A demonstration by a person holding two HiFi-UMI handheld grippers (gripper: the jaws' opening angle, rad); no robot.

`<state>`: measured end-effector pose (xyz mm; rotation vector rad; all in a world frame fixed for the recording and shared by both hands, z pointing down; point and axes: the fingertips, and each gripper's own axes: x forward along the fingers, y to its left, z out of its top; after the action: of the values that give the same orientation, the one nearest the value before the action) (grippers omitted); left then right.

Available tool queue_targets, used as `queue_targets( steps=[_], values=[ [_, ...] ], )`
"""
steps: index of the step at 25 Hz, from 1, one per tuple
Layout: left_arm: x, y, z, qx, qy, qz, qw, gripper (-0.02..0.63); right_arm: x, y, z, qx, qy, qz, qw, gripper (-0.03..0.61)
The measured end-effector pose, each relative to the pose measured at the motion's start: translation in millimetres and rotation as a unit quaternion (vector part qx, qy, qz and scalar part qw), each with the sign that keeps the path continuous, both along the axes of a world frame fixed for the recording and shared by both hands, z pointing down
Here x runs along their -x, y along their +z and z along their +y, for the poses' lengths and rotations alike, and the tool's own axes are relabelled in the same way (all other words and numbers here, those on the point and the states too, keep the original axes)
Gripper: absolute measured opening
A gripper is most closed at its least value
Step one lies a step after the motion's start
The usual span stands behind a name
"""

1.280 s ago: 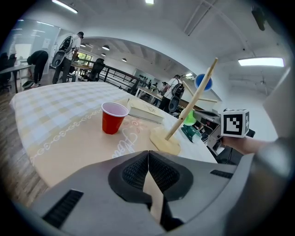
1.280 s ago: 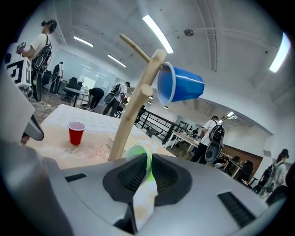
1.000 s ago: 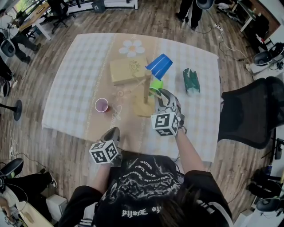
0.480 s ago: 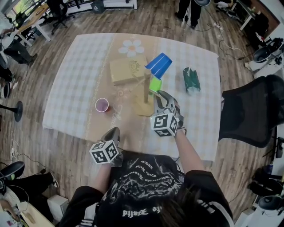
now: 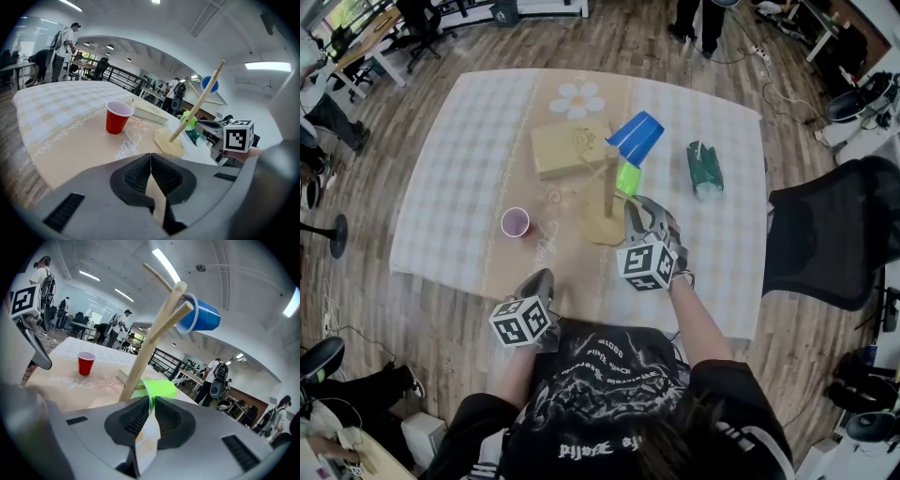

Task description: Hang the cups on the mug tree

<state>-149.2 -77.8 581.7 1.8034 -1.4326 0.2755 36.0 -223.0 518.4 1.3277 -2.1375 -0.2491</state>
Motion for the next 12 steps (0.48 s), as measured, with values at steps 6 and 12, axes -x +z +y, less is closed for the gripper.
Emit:
queue_targets(
  steps=[6,12],
  values=[
    [1.0,0.4,-1.4,-0.002,0.0,0.003,1.0,0.021,1.5,6.8,2.3,0.007,0.001,0.007,1.0,0.046],
    [2.5,0.6,-2.7,-0.003,-0.001,0.003,1.0,0.021,9.2,9.4,6.1,0.012,-0.008,0.001,1.0,0.055]
  ],
)
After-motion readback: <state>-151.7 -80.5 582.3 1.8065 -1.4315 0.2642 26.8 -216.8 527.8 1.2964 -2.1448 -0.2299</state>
